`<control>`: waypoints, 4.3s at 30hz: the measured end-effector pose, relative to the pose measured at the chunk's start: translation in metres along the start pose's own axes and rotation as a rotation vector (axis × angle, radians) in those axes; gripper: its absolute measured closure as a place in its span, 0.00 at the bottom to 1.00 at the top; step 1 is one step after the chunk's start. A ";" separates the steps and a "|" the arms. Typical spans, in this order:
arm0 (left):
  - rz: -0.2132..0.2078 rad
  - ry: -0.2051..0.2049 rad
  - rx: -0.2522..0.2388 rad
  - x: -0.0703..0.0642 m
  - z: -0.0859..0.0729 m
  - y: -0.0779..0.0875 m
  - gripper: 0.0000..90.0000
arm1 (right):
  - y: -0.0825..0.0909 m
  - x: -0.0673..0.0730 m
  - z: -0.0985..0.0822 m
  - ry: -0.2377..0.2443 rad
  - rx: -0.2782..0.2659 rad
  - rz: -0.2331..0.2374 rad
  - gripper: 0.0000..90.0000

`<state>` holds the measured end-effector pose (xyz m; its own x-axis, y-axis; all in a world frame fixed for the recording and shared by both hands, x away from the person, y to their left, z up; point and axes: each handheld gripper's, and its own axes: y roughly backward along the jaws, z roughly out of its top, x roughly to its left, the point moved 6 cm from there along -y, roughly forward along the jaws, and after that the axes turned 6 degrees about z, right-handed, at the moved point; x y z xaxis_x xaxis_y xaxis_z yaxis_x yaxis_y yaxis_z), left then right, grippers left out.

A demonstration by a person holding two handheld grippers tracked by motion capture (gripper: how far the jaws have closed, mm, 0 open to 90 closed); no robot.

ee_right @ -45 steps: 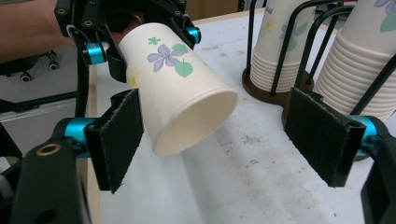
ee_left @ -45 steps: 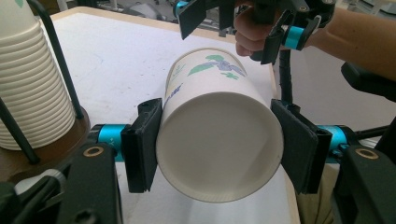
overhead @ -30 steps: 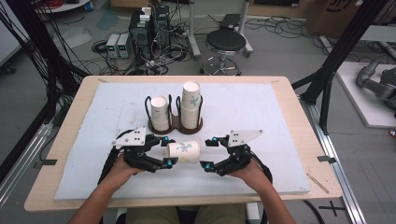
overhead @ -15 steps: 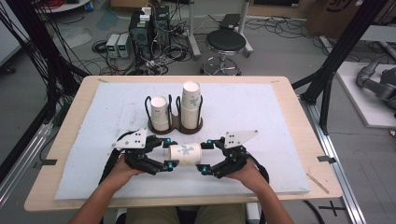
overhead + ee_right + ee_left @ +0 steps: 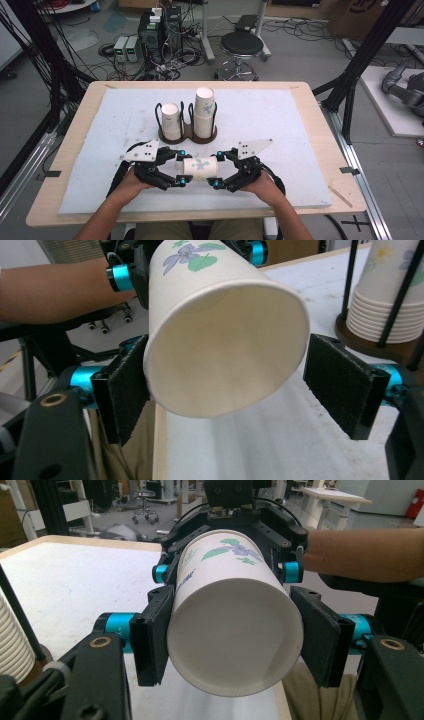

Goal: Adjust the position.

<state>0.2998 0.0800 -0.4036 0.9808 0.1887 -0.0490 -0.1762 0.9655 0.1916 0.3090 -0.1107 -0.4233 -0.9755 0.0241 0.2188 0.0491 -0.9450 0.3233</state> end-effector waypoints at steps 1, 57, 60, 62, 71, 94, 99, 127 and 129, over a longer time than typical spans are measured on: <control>0.001 0.002 0.001 0.000 0.000 0.000 0.41 | 0.000 0.000 0.000 0.003 0.000 0.002 0.25; 0.121 0.052 0.221 0.010 0.009 -0.003 0.19 | 0.016 -0.004 0.029 0.129 0.350 -0.088 0.43; 0.116 0.044 0.247 0.010 0.009 -0.004 0.19 | 0.017 -0.005 0.034 0.136 0.372 -0.090 0.43; 0.115 0.037 0.265 0.010 0.009 -0.005 0.19 | 0.017 -0.005 0.036 0.142 0.393 -0.093 0.43; 0.113 0.014 0.314 0.009 0.011 -0.008 0.20 | 0.009 -0.002 0.047 0.190 0.505 -0.089 0.42; 0.074 -0.002 0.417 0.009 0.008 -0.019 0.25 | -0.013 0.003 0.071 0.305 0.826 -0.089 0.42; 0.069 -0.002 0.437 0.009 0.009 -0.021 0.27 | -0.016 0.004 0.074 0.317 0.855 -0.087 0.42; 0.032 -0.023 0.461 0.009 0.003 -0.028 0.42 | -0.018 0.002 0.068 0.283 0.810 -0.077 0.31; 0.041 -0.011 0.445 0.010 0.002 -0.027 0.42 | -0.016 0.001 0.070 0.264 0.750 -0.085 0.29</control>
<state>0.3149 0.0556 -0.4071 0.9751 0.2207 -0.0230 -0.1637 0.7856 0.5967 0.3221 -0.0731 -0.3633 -0.9963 -0.0803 -0.0290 0.0122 -0.4702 0.8825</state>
